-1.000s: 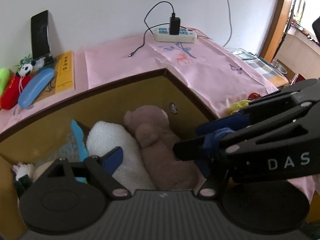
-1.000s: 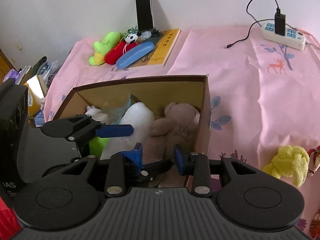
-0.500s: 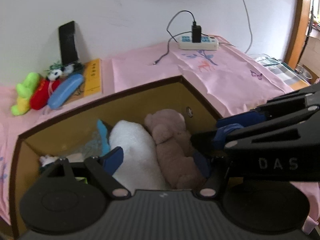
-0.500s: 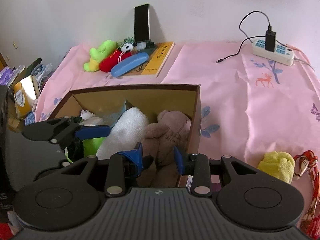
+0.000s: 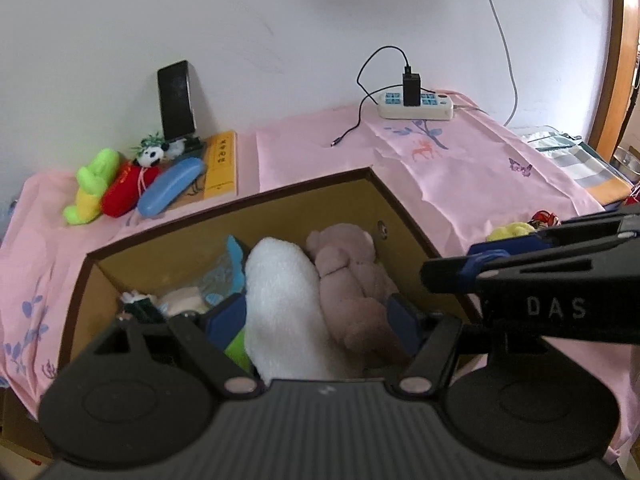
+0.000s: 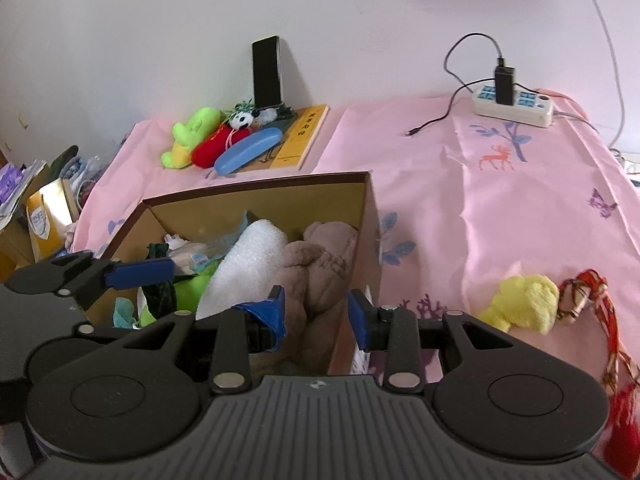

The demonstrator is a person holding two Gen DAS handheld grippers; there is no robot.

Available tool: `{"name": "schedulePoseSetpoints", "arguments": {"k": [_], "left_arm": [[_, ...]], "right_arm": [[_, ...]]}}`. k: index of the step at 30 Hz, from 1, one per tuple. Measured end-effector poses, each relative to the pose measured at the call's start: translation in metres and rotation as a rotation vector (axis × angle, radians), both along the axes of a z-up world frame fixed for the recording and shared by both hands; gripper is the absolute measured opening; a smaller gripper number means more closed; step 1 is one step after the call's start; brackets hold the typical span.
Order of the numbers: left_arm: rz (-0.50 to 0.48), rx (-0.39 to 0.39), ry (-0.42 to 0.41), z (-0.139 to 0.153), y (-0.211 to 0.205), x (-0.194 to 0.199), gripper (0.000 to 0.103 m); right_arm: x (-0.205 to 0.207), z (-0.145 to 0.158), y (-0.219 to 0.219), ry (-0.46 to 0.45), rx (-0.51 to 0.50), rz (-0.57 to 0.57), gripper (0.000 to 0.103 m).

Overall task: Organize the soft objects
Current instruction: 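Open both grippers to release the teddy bear inside the box, then reach both grippers to the red knitted tassel item and close on it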

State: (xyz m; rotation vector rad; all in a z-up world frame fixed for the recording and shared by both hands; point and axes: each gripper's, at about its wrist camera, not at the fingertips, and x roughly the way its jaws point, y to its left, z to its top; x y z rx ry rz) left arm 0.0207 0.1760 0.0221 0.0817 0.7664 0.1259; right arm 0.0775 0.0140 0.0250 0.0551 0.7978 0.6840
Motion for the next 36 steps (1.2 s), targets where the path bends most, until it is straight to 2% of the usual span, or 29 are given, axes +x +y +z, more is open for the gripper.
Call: {"name": "schedulePoseSetpoints", "arguments": {"k": [7,13,24,30,36], "left_arm": [[-0.003,-0.027,-0.016,0.006,-0.021,-0.017,0.07],[-0.045,-0.048,-0.023,0.01,-0.049,-0.025,0.07],[-0.128,-0.119,0.033,-0.006,-0.097,-0.022,0.07],[-0.236,-0.145,0.058,-0.021,-0.132,-0.023,0.07],[-0.368,-0.217,0.098,-0.043,-0.163,-0.016,0.07]], "right_arm": [[-0.01,-0.003,-0.023,-0.012,0.006,-0.057,0.018],[-0.012,-0.009,-0.05,-0.004,-0.01,-0.108,0.018],[0.002,-0.032,-0.107,0.078,0.019,-0.231,0.018],[0.006,-0.043,-0.135,0.063,-0.019,-0.265,0.018],[0.011,-0.055,-0.18,0.086,-0.043,-0.337,0.018]]}}
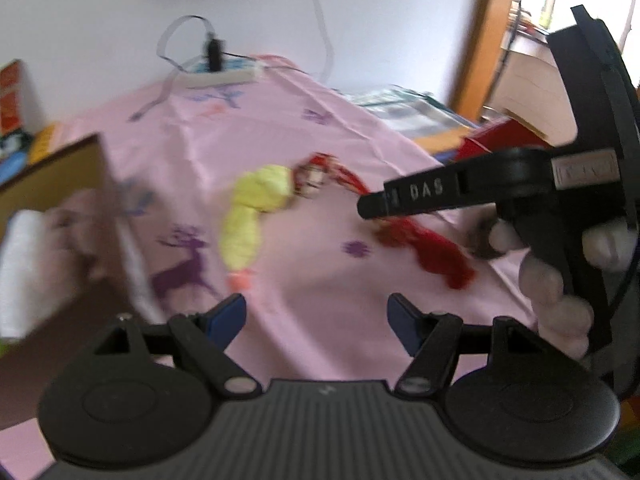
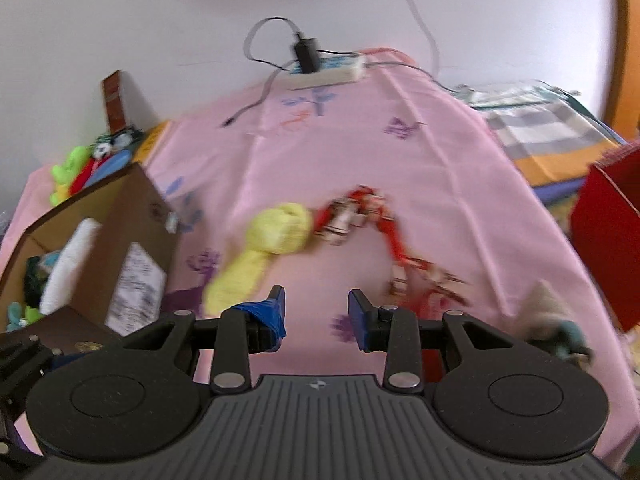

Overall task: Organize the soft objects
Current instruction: 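Reach both grippers to the red knitted tassel item and close on it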

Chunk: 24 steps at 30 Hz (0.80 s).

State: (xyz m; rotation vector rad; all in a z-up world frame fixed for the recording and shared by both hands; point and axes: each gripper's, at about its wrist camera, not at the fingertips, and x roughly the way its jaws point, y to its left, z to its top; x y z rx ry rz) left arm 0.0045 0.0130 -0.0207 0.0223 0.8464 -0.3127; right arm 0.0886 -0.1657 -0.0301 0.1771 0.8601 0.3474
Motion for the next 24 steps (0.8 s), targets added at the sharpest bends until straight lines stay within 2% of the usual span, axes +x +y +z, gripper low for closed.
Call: {"name": "schedulePoseSetpoints", "arguments": {"k": [5,14,18,21,24], "left_arm": [[-0.091,-0.029,0.014,-0.015,-0.024,0.006,0.071],[-0.209,-0.079,0.065,-0.039,-0.054,0.022,0.071],[-0.232,-0.08,0.076,-0.047,-0.06,0.03,0.071],[-0.213,-0.077,0.087,-0.053,-0.058,0.038,0.07],[-0.195,-0.108,0.108,-0.055,-0.052,0.046,0.069]], "right_arm": [[0.0,-0.009,-0.026,0.029,-0.029,-0.037,0.018],[0.003,-0.032,-0.035,0.078,-0.119,0.01,0.018],[0.008,-0.04,-0.035,0.102,-0.11,0.008,0.017],[0.01,-0.04,-0.034,0.117,-0.084,0.015,0.014],[0.012,-0.037,-0.032,0.152,-0.029,0.034,0.009]]}}
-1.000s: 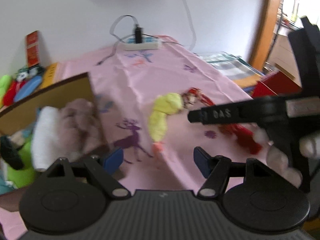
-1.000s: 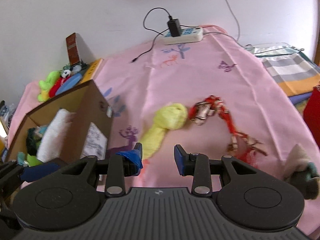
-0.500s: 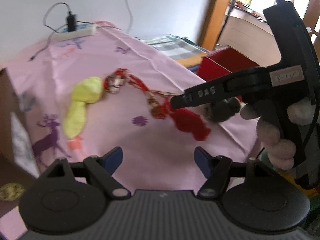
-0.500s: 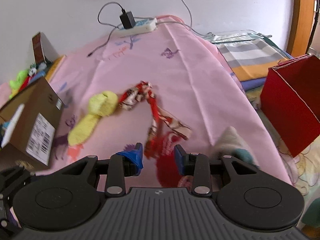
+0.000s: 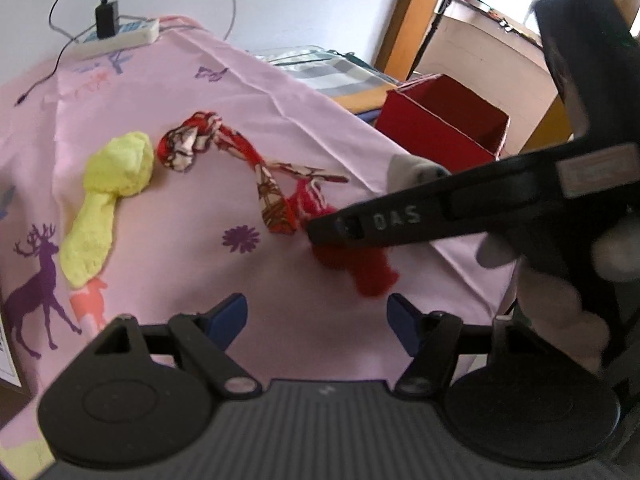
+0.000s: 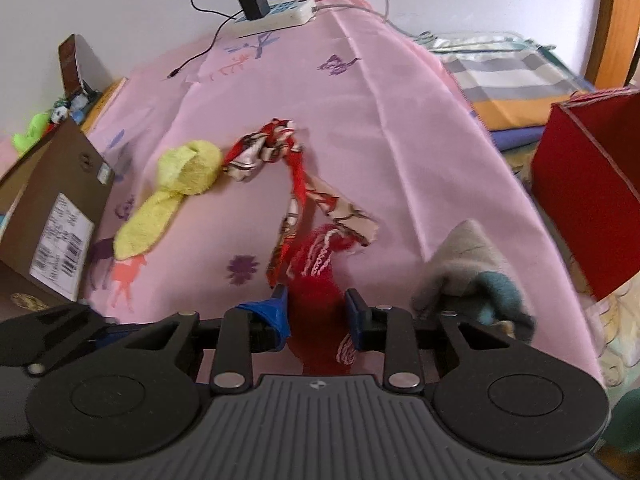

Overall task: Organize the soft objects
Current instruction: 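Reach both grippers to the red knitted tassel item and close on it, then carry the red tassel item over the cardboard box and lower it in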

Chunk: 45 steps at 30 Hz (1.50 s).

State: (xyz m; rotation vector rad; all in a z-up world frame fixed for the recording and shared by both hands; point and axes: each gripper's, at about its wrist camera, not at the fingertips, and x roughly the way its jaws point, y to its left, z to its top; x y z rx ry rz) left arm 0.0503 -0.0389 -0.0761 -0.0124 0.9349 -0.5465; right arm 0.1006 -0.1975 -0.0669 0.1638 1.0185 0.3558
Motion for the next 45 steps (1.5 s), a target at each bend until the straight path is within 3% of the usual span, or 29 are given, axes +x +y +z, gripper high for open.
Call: {"name": "schedulePoseSetpoints", "arguments": {"k": [6,16,33,45], "left_arm": [[0.026,-0.007,-0.002,-0.002,0.013,0.004,0.069],[0.094,-0.048,0.015,-0.002,0.047,0.006,0.035],[0.232,-0.064,-0.217,0.073,0.119,-0.032,0.034],[0.358,-0.038,-0.298,0.1,0.182,-0.039,0.034]], "right_arm": [[0.002,0.002,0.018,0.073,0.114,0.045,0.006],[-0.005,0.014,0.055,0.075,0.154,0.113,0.006],[-0.024,0.085,0.119,-0.121,0.219,0.283,0.006],[-0.021,0.111,0.187,-0.212,0.234,0.393,0.006]]}}
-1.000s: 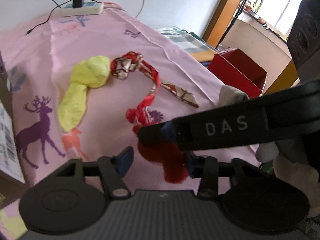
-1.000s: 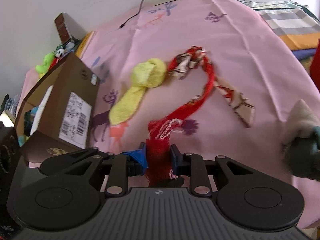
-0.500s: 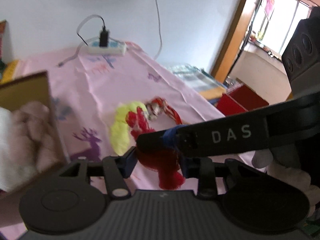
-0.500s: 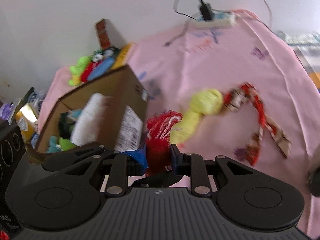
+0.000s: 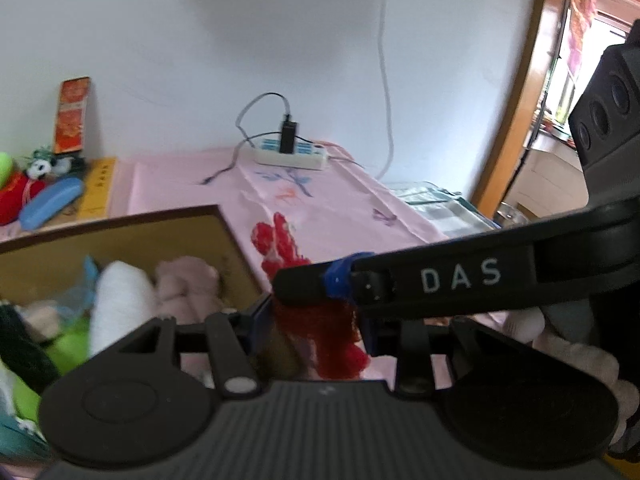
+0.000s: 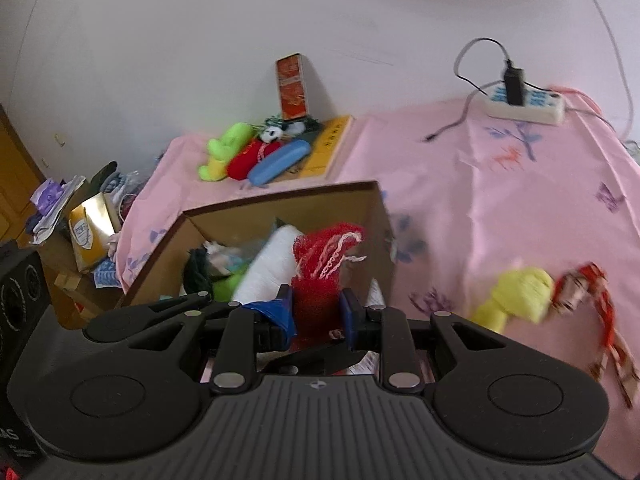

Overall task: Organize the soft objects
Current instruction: 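Carry the red tassel item over the cardboard box and lower it in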

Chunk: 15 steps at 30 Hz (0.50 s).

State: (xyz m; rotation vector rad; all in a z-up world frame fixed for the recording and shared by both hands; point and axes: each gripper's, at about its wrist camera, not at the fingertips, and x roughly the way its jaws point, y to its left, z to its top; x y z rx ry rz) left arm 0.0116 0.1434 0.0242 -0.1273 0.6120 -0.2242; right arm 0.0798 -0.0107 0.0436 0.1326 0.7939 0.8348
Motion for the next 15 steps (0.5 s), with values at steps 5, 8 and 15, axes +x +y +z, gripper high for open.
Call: {"name": "schedulePoseSetpoints", "arguments": {"k": [5,8,15], "left_arm": [[0.031,0.004,0.009,-0.003,0.025,0.007,0.034],[0.033,0.012,0.022,-0.008,0.034,0.015,0.034],[0.028,0.032,0.071,-0.022,0.044,0.035,0.034]], "right_arm": [[0.002,-0.004,0.027,-0.042,-0.018,0.015,0.006],[0.004,-0.008,0.038,-0.066,-0.041,0.009,0.007],[0.016,-0.024,0.054,-0.067,-0.076,-0.024,0.007]]}}
